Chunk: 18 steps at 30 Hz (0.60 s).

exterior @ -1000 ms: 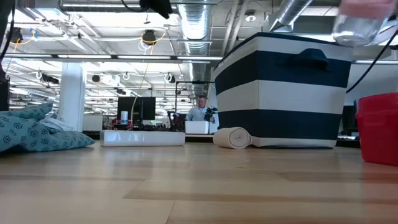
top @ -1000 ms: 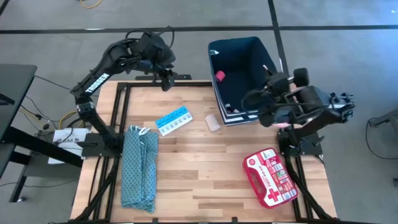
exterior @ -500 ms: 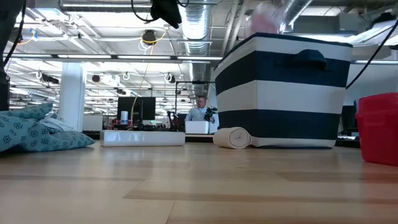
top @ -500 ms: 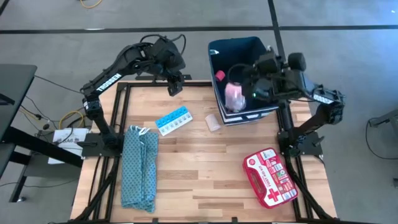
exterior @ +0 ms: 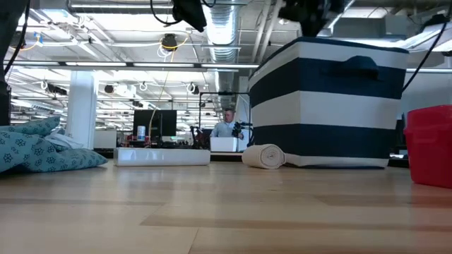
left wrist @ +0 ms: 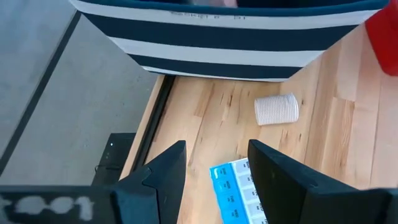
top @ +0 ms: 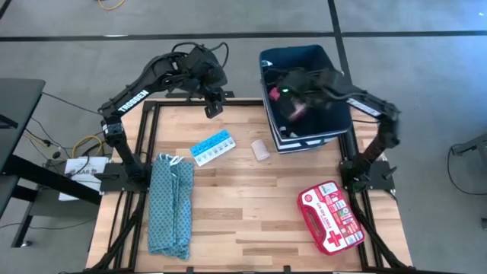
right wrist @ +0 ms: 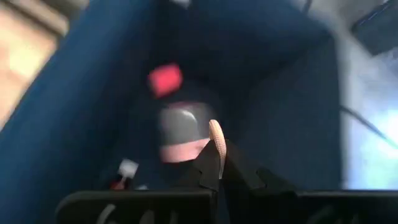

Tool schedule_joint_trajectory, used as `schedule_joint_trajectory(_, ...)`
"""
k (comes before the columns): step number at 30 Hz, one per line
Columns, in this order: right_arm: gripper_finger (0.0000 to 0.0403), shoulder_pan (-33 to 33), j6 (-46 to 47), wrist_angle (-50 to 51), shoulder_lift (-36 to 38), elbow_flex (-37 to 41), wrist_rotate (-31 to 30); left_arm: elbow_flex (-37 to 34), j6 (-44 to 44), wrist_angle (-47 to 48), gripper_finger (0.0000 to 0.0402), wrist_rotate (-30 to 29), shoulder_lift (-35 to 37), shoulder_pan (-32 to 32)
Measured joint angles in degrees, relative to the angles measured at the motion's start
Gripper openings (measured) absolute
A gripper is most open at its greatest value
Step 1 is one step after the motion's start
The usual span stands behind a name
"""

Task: Pick & place medical supplies in basket/bin
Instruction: Put the pink container into the blue bin

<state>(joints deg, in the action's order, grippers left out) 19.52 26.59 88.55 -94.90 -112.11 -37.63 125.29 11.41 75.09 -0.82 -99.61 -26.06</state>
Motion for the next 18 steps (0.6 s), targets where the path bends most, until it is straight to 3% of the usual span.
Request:
schedule_joint_trajectory(10, 0.0014, 2.4, 0.3, 1.2, -12.4, 0.0, 3.3, 0.0, -1.2, 3.3, 0.0164, 0.1, 0.0, 1.5)
schedule_joint_trajectory(18, 0.0066, 2.3, -4.9, 1.8, -14.1, 0.1, 5.4, 0.0, -1.3, 4.3, 0.0164, 0.1, 0.0, 1.8)
